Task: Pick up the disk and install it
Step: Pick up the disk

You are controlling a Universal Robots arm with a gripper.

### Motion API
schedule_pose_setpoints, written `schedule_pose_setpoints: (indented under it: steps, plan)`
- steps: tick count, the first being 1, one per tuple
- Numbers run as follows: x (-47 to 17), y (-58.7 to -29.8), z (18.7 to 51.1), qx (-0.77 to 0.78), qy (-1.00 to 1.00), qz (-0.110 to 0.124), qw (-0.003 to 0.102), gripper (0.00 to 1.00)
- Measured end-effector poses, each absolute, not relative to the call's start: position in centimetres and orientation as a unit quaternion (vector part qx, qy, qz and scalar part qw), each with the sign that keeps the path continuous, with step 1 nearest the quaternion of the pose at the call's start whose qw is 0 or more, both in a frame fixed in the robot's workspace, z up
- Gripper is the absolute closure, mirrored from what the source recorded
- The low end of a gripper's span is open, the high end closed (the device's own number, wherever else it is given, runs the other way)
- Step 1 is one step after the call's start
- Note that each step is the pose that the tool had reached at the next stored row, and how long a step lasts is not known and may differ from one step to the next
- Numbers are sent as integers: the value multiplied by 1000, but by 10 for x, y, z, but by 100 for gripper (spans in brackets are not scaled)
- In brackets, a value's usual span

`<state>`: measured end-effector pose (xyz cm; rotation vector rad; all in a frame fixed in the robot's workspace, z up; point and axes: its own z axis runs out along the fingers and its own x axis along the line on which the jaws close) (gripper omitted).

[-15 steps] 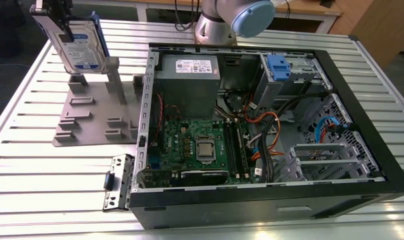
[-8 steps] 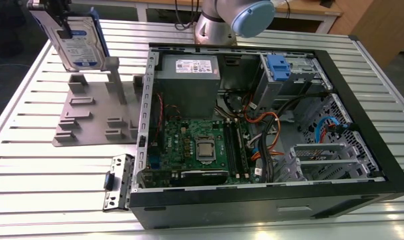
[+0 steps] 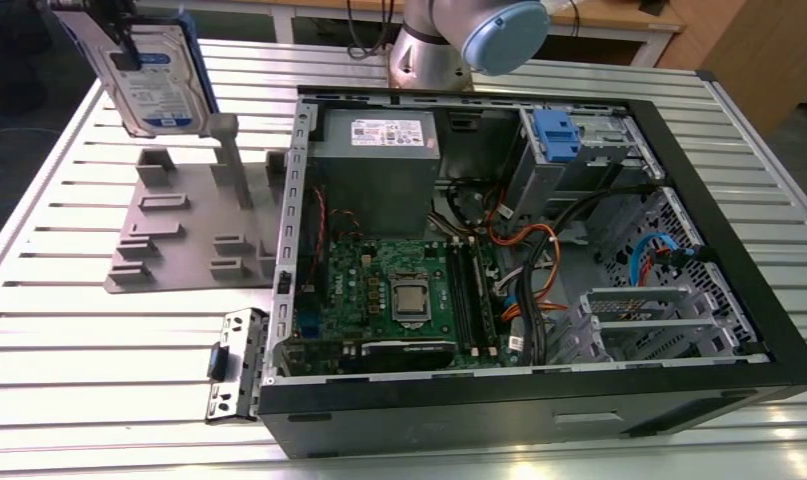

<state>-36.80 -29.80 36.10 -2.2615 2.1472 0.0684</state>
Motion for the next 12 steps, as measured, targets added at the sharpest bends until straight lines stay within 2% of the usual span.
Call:
schedule_pose_setpoints:
  steps: [12]
  plan:
    - [-368,-298,375,-725,688,22,11,64]
